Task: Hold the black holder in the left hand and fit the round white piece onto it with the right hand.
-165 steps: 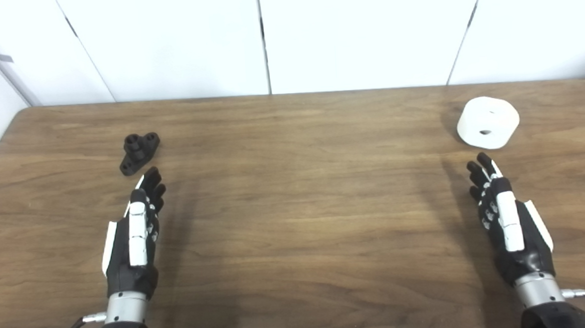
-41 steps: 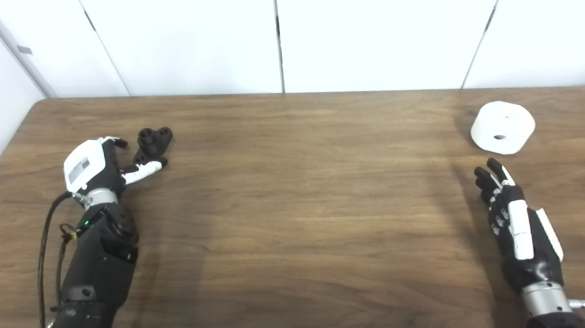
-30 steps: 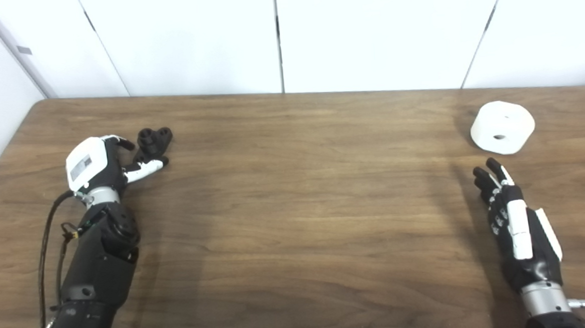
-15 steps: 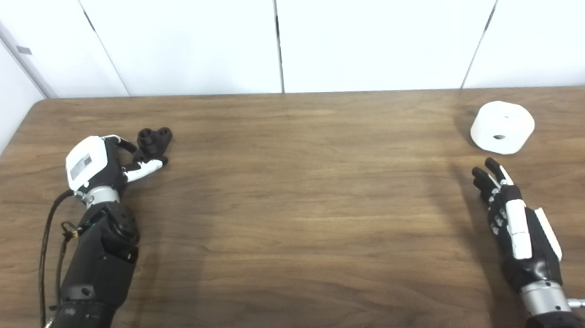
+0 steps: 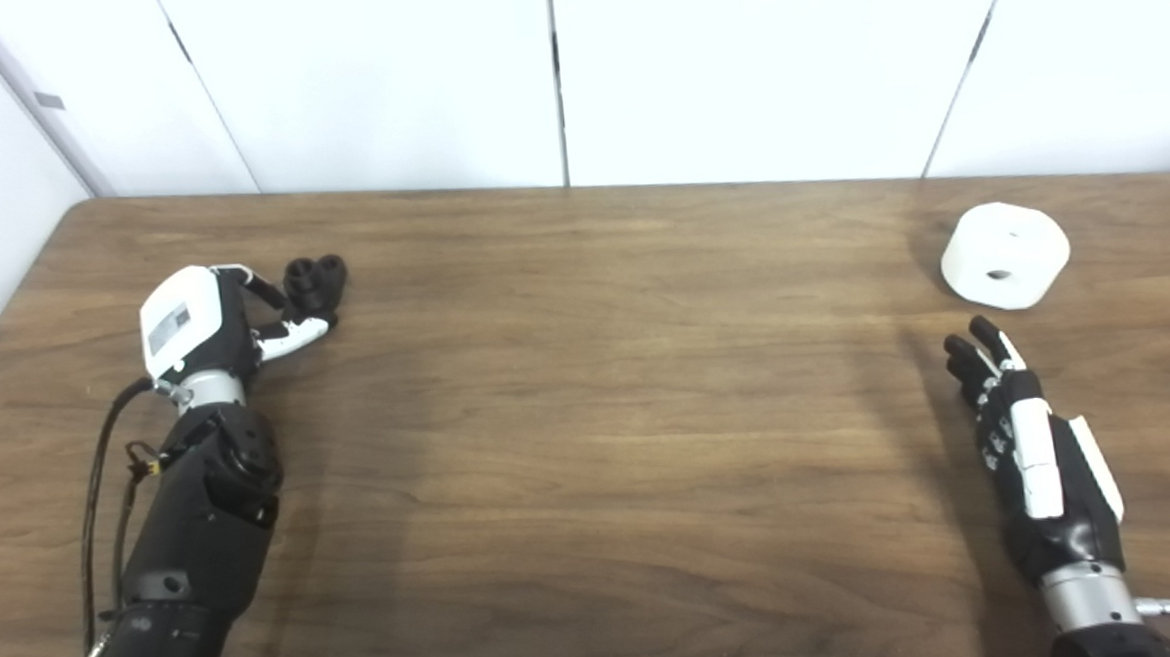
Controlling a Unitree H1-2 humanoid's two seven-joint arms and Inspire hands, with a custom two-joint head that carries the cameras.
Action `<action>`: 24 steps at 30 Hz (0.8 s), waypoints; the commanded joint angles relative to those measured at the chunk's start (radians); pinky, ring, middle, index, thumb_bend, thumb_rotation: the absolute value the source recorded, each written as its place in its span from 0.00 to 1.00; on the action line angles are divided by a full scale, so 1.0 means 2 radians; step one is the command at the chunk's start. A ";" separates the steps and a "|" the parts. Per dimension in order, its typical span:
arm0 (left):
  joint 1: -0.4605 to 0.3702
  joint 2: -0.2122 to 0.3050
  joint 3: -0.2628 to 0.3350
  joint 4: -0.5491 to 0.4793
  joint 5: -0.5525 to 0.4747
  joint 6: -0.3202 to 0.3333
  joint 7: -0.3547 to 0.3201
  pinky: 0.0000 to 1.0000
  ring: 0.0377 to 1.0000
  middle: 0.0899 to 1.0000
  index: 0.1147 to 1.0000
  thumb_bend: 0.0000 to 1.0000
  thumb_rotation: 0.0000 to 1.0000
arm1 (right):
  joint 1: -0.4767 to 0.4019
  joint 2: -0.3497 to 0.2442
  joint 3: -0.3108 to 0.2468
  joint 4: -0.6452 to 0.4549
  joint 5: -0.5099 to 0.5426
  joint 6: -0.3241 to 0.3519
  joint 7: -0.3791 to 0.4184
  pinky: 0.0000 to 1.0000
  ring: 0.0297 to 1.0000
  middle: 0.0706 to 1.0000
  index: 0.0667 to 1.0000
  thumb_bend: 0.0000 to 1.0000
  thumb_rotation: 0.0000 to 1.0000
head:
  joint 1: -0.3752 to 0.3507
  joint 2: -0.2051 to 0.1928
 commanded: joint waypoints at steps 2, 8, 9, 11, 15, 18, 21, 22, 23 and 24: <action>-0.014 0.015 0.001 -0.004 0.004 -0.002 0.007 0.95 0.85 0.74 0.42 0.52 0.05 | 0.007 -0.001 0.002 -0.014 0.004 0.000 0.001 1.00 0.94 0.91 0.95 0.54 1.00 | 0.000 0.000; -0.014 0.016 -0.003 -0.004 0.005 -0.002 0.007 0.93 0.84 0.72 0.42 0.52 0.05 | 0.008 -0.002 0.003 -0.017 0.002 0.003 0.000 1.00 0.94 0.91 0.95 0.54 1.00 | 0.000 0.001; -0.013 0.016 -0.002 -0.006 0.003 -0.001 0.006 0.93 0.84 0.72 0.42 0.52 0.05 | 0.008 -0.002 0.003 -0.017 0.000 0.004 -0.001 1.00 0.94 0.91 0.95 0.54 1.00 | 0.000 0.002; -0.012 0.016 -0.002 -0.008 0.003 0.000 0.006 0.93 0.84 0.72 0.42 0.52 0.05 | 0.007 -0.001 0.003 -0.018 -0.001 0.006 -0.002 1.00 0.95 0.91 0.94 0.55 1.00 | 0.000 0.002; -0.011 0.015 -0.001 -0.010 0.000 0.000 0.003 0.93 0.84 0.72 0.42 0.52 0.05 | 0.007 -0.003 0.003 -0.018 0.000 0.007 0.000 1.00 0.95 0.91 0.95 0.55 1.00 | 0.000 0.002; -0.008 0.013 0.001 -0.016 -0.007 0.003 -0.002 0.94 0.85 0.73 0.42 0.52 0.05 | 0.007 -0.002 0.002 -0.018 -0.001 0.006 -0.001 1.00 0.95 0.90 0.95 0.54 1.00 | -0.002 0.004; -0.003 0.012 0.003 -0.026 -0.014 0.004 -0.007 0.94 0.85 0.73 0.42 0.52 0.05 | 0.008 -0.001 0.003 -0.021 -0.002 0.010 -0.002 1.00 0.94 0.90 0.94 0.53 1.00 | -0.002 0.005; -0.001 0.011 0.004 -0.030 -0.016 0.006 -0.010 0.94 0.85 0.73 0.42 0.52 0.05 | 0.008 -0.001 0.003 -0.022 -0.001 0.011 -0.002 1.00 0.94 0.90 0.94 0.54 1.00 | -0.002 0.006; 0.002 0.010 0.004 -0.038 -0.019 0.009 -0.014 0.94 0.85 0.73 0.42 0.52 0.05 | 0.008 0.000 0.003 -0.023 -0.001 0.011 -0.001 1.00 0.94 0.90 0.95 0.54 1.00 | -0.002 0.006; 0.006 0.009 0.004 -0.047 -0.022 0.013 -0.021 0.95 0.86 0.73 0.42 0.52 0.05 | 0.008 0.000 0.003 -0.024 0.001 0.012 -0.001 1.00 0.94 0.90 0.95 0.54 1.00 | -0.003 0.007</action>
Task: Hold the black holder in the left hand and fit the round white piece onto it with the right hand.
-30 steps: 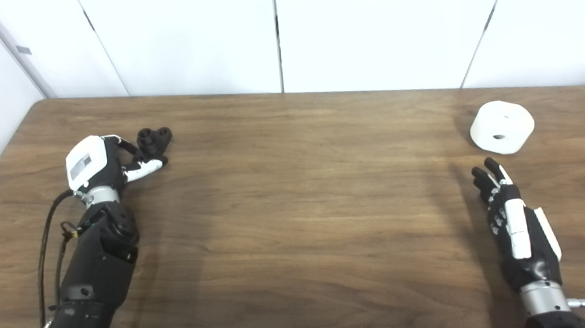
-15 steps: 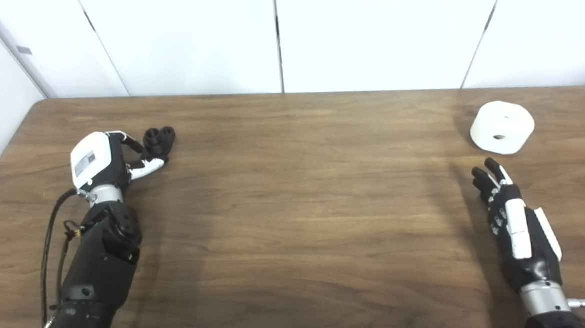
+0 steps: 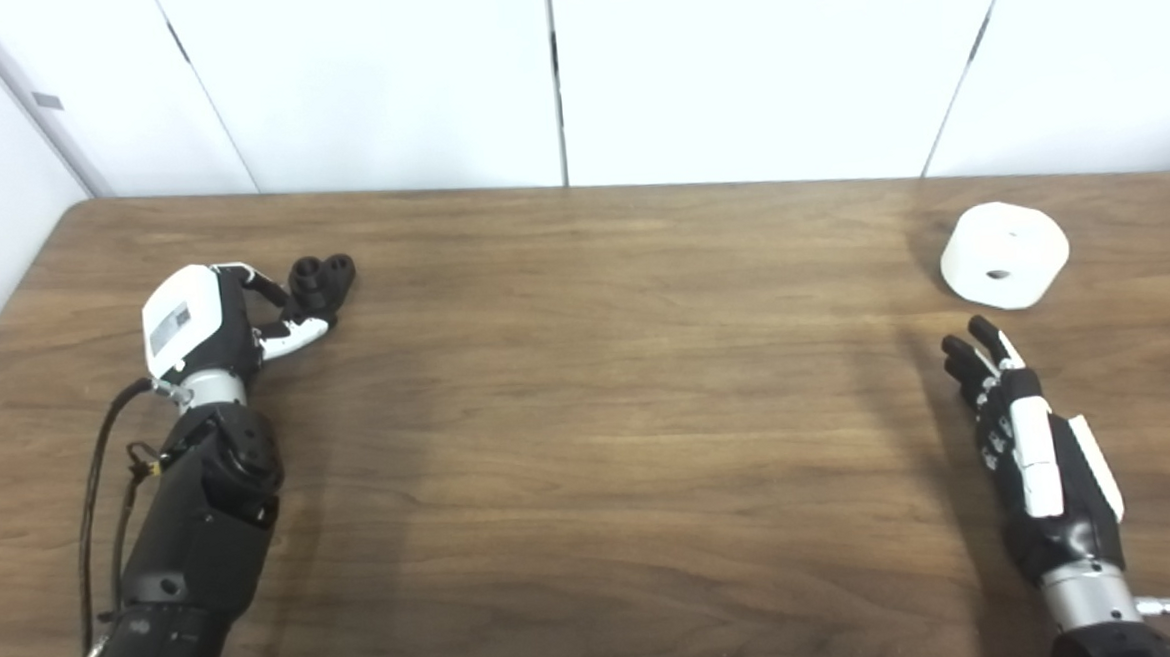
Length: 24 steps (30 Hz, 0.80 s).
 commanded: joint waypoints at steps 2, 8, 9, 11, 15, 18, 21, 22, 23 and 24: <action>0.004 0.008 0.002 -0.037 -0.006 0.011 -0.019 0.97 0.87 0.75 0.42 0.52 0.05 | 0.008 0.000 0.003 -0.017 -0.001 0.001 -0.001 1.00 0.94 0.90 0.95 0.54 1.00 | 0.000 0.001; 0.031 0.000 -0.001 -0.085 -0.030 0.018 -0.060 0.94 0.88 0.76 0.42 0.52 0.06 | 0.007 -0.001 0.006 -0.019 -0.007 0.004 -0.002 1.00 0.93 0.89 0.94 0.51 1.00 | 0.000 0.001; 0.036 -0.001 -0.003 -0.093 -0.033 0.020 -0.068 0.94 0.88 0.76 0.42 0.52 0.06 | 0.007 -0.001 0.006 -0.020 -0.007 0.004 -0.001 1.00 0.93 0.89 0.94 0.51 1.00 | 0.000 0.001; 0.046 -0.003 -0.009 -0.108 -0.037 0.019 -0.083 0.93 0.88 0.76 0.42 0.52 0.06 | 0.007 -0.002 0.006 -0.020 -0.008 0.005 -0.001 1.00 0.93 0.90 0.95 0.52 1.00 | 0.000 0.001; 0.064 -0.007 -0.027 -0.143 -0.036 0.024 -0.112 0.87 0.87 0.77 0.42 0.52 0.06 | 0.007 -0.004 0.007 -0.022 -0.009 0.007 0.000 1.00 0.93 0.90 0.95 0.52 1.00 | -0.003 0.004; 0.077 -0.012 -0.041 -0.171 -0.038 0.022 -0.127 0.83 0.87 0.77 0.42 0.52 0.06 | 0.007 -0.004 0.007 -0.023 -0.010 0.009 -0.001 1.00 0.93 0.90 0.95 0.53 1.00 | -0.003 0.004; 0.086 -0.019 -0.061 -0.199 -0.028 0.028 -0.138 0.82 0.87 0.77 0.42 0.52 0.07 | 0.007 -0.003 0.007 -0.024 -0.010 0.009 -0.001 1.00 0.93 0.90 0.95 0.53 1.00 | -0.004 0.004; 0.089 -0.022 -0.067 -0.208 -0.027 0.027 -0.142 0.84 0.87 0.77 0.42 0.52 0.06 | 0.007 -0.003 0.007 -0.024 -0.009 0.010 -0.001 1.00 0.93 0.90 0.95 0.52 1.00 | -0.004 0.005; 0.091 -0.025 -0.071 -0.214 -0.027 0.022 -0.143 0.86 0.87 0.77 0.42 0.52 0.06 | 0.007 -0.003 0.007 -0.024 -0.008 0.011 0.000 1.00 0.93 0.90 0.94 0.53 1.00 | -0.005 0.005; 0.094 -0.026 -0.079 -0.221 -0.024 0.017 -0.146 0.85 0.87 0.77 0.42 0.52 0.06 | 0.007 -0.002 0.008 -0.025 -0.009 0.012 -0.001 1.00 0.93 0.90 0.94 0.53 1.00 | -0.006 0.005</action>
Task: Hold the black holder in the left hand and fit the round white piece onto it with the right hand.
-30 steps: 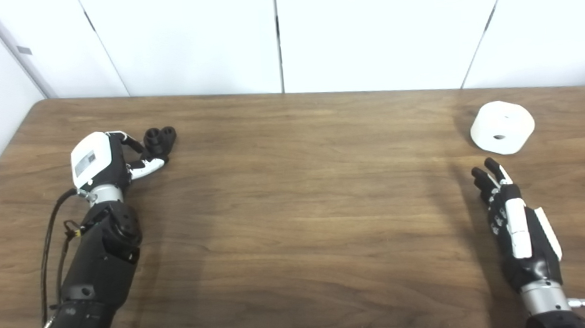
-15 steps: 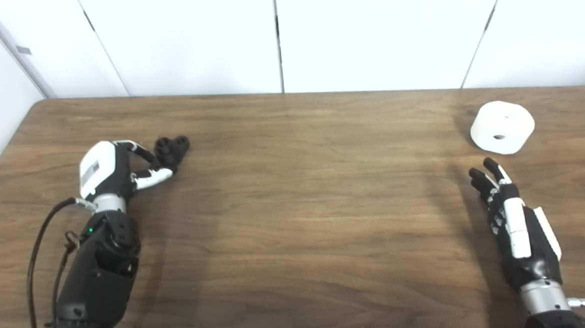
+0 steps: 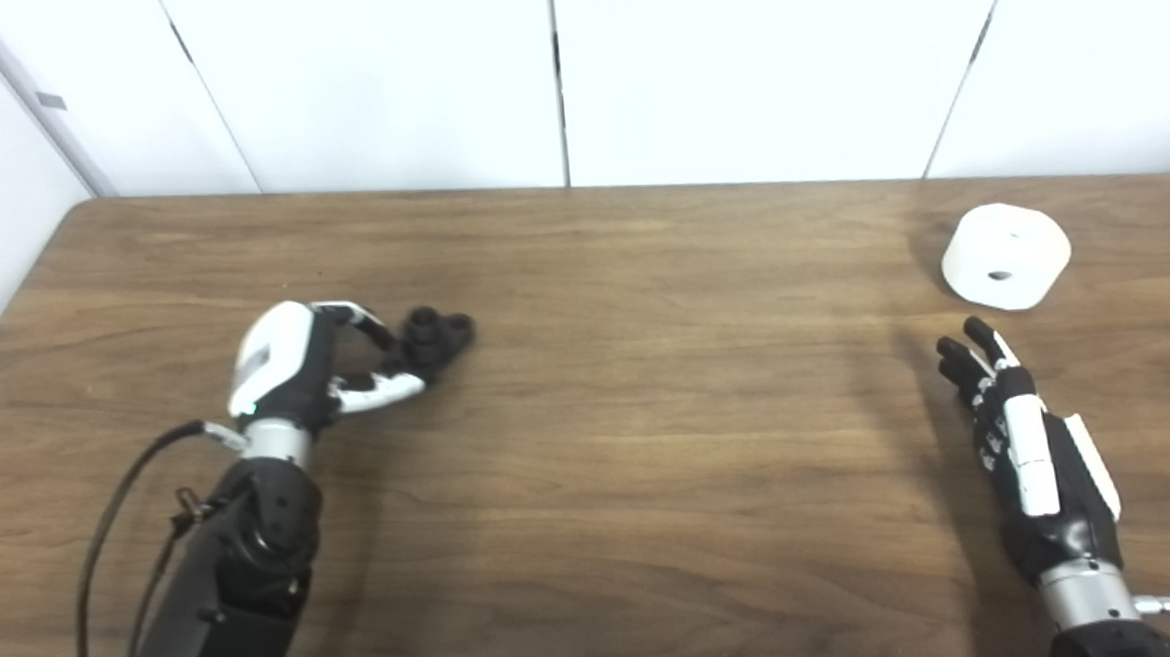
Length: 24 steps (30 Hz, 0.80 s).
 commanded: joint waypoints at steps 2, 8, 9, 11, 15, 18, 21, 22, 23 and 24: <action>0.007 -0.007 -0.023 -0.024 0.001 -0.012 -0.026 0.83 0.87 0.77 0.42 0.52 0.06 | 0.007 -0.002 0.004 -0.015 0.000 -0.002 0.002 1.00 0.93 0.89 0.94 0.54 1.00 | -0.001 0.001; 0.017 -0.018 -0.068 -0.053 0.030 -0.031 -0.036 0.80 0.88 0.78 0.42 0.52 0.06 | 0.007 0.000 0.007 -0.020 -0.005 0.005 -0.001 1.00 0.94 0.89 0.94 0.54 1.00 | -0.007 0.002; 0.018 -0.021 -0.077 -0.055 0.037 -0.038 -0.035 0.80 0.87 0.78 0.42 0.52 0.06 | 0.007 0.000 0.008 -0.021 -0.005 0.005 -0.001 1.00 0.93 0.89 0.94 0.54 1.00 | -0.008 0.002; 0.021 -0.026 -0.089 -0.057 0.043 -0.049 -0.035 0.84 0.87 0.77 0.42 0.52 0.06 | 0.007 0.001 0.010 -0.022 -0.007 0.006 -0.002 1.00 0.93 0.89 0.94 0.53 1.00 | -0.009 0.003; 0.025 -0.041 -0.114 -0.057 0.057 -0.072 -0.036 0.95 0.89 0.78 0.42 0.52 0.06 | 0.007 0.003 0.013 -0.024 -0.016 0.008 -0.006 1.00 0.93 0.89 0.94 0.53 1.00 | -0.018 0.005; 0.031 -0.053 -0.127 -0.059 0.069 -0.075 -0.044 1.00 0.90 0.79 0.42 0.52 0.06 | 0.007 0.006 0.015 -0.026 -0.018 0.009 -0.008 1.00 0.93 0.89 0.93 0.54 1.00 | -0.023 0.007; 0.043 -0.064 -0.139 -0.061 0.079 -0.082 -0.045 1.00 0.90 0.79 0.42 0.52 0.06 | 0.008 0.007 0.018 -0.029 -0.019 0.014 -0.009 1.00 0.94 0.89 0.93 0.56 1.00 | -0.030 0.008; 0.046 -0.067 -0.142 -0.062 0.080 -0.084 -0.045 1.00 0.90 0.79 0.42 0.52 0.06 | 0.008 0.007 0.019 -0.030 -0.021 0.014 -0.010 1.00 0.94 0.89 0.93 0.56 1.00 | -0.033 0.008; 0.050 -0.071 -0.144 -0.062 0.080 -0.088 -0.044 1.00 0.90 0.79 0.42 0.52 0.06 | 0.008 0.007 0.020 -0.030 -0.023 0.014 -0.010 1.00 0.94 0.89 0.93 0.56 1.00 | -0.035 0.008; 0.055 -0.074 -0.147 -0.061 0.081 -0.091 -0.042 1.00 0.90 0.79 0.42 0.52 0.06 | 0.008 0.007 0.021 -0.030 -0.023 0.013 -0.010 1.00 0.94 0.89 0.93 0.56 1.00 | -0.038 0.009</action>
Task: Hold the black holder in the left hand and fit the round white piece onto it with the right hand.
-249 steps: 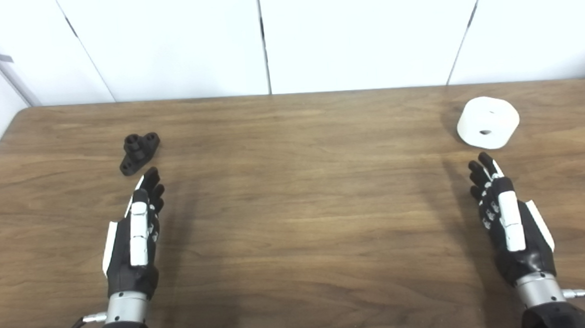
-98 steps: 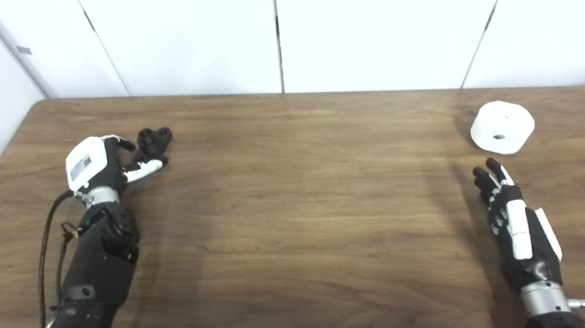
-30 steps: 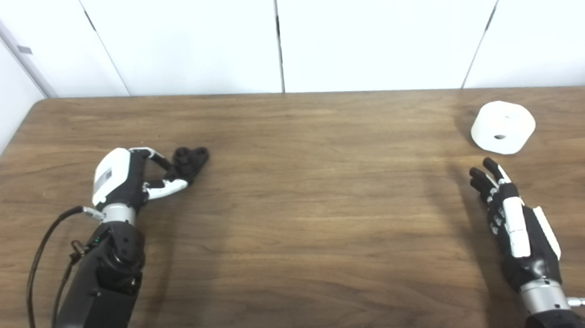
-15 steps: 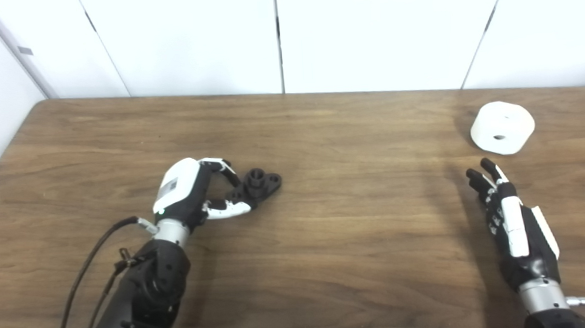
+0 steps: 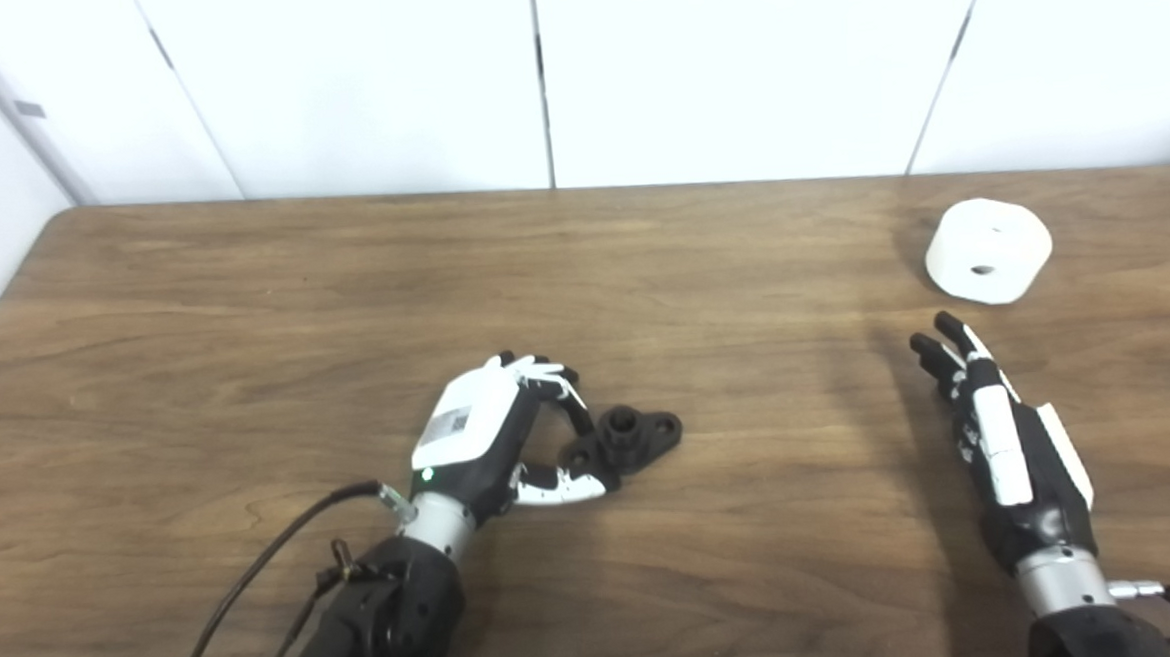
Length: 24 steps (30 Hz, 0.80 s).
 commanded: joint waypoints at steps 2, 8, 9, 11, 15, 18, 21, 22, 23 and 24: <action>0.020 -0.010 -0.021 -0.009 0.002 -0.026 -0.009 1.00 0.91 0.80 0.42 0.52 0.06 | 0.009 0.003 0.007 -0.016 -0.001 -0.009 0.002 1.00 0.94 0.89 0.94 0.56 1.00 | -0.010 0.002; 0.041 -0.006 -0.026 -0.012 0.006 -0.059 -0.008 0.99 0.91 0.80 0.42 0.52 0.06 | 0.011 0.004 0.010 -0.021 -0.009 -0.002 -0.002 1.00 0.94 0.89 0.93 0.61 1.00 | -0.022 0.004; 0.043 -0.005 -0.026 -0.012 0.006 -0.065 -0.006 0.99 0.91 0.80 0.42 0.52 0.06 | 0.012 0.004 0.011 -0.021 -0.010 -0.003 -0.002 1.00 0.93 0.88 0.93 0.61 1.00 | -0.022 0.004; 0.047 -0.005 -0.024 -0.010 0.007 -0.073 -0.006 0.99 0.91 0.80 0.42 0.52 0.06 | 0.012 0.003 0.011 -0.021 -0.013 -0.004 -0.002 1.00 0.93 0.88 0.92 0.61 1.00 | -0.022 0.004; 0.051 -0.003 -0.020 -0.013 0.009 -0.079 -0.011 0.97 0.91 0.79 0.42 0.52 0.06 | 0.013 0.004 0.011 -0.026 -0.014 0.004 -0.002 1.00 0.93 0.88 0.92 0.63 1.00 | -0.030 0.006; 0.055 -0.003 -0.017 -0.018 0.012 -0.079 -0.016 0.97 0.91 0.79 0.42 0.52 0.06 | 0.014 0.003 0.007 -0.033 -0.012 0.001 -0.003 1.00 0.93 0.88 0.93 0.63 1.00 | -0.038 0.007; 0.060 -0.003 -0.016 -0.024 0.016 -0.078 -0.018 0.97 0.90 0.78 0.42 0.52 0.06 | 0.012 -0.001 -0.002 -0.043 -0.002 -0.002 -0.001 1.00 0.92 0.89 0.93 0.60 1.00 | -0.045 0.009; 0.061 -0.003 -0.015 -0.025 0.017 -0.079 -0.018 0.97 0.90 0.78 0.42 0.52 0.06 | 0.010 -0.004 -0.007 -0.051 0.003 0.004 -0.001 1.00 0.91 0.89 0.94 0.59 1.00 | -0.045 0.009; 0.062 -0.003 -0.014 -0.027 0.020 -0.079 -0.019 0.97 0.90 0.78 0.42 0.52 0.06 | 0.009 -0.008 -0.013 -0.061 0.009 0.011 0.001 1.00 0.91 0.89 0.93 0.58 0.98 | -0.050 0.010; 0.064 -0.004 -0.014 -0.030 0.022 -0.078 -0.020 0.97 0.90 0.78 0.42 0.52 0.06 | 0.007 -0.013 -0.019 -0.071 0.014 0.019 0.003 1.00 0.91 0.89 0.94 0.57 0.95 | -0.053 0.011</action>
